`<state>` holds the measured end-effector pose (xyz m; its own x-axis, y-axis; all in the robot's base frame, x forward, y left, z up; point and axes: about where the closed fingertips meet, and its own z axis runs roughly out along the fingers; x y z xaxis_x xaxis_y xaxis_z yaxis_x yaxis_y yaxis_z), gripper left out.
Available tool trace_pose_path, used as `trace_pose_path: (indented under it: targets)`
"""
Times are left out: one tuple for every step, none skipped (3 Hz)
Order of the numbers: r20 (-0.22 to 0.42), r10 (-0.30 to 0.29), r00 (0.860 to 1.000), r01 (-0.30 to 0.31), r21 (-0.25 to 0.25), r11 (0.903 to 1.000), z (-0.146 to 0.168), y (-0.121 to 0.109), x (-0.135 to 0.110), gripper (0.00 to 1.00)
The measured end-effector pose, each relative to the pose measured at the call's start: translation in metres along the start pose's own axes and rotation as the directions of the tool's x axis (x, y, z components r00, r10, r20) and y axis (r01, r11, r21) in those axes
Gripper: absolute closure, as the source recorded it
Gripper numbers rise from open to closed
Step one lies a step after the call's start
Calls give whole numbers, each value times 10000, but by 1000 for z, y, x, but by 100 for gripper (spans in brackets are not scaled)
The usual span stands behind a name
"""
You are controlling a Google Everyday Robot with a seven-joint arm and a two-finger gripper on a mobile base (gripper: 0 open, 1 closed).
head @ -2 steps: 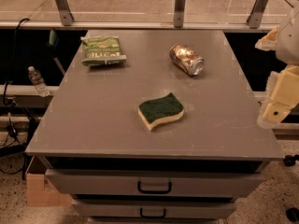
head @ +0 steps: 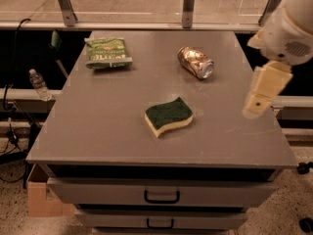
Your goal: Place orange can upright
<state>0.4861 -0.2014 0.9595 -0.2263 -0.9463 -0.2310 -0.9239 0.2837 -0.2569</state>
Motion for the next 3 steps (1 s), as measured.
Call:
trace_pose_path:
  targets:
    - [281,575,9980,-582,280,9979,43,-51,-26,0]
    - [598,1255,9903,-1285,500,9904,78,-96,-52,0]
    - [717,2135,9743,-2165,365,9756,112,-134,-69,0]
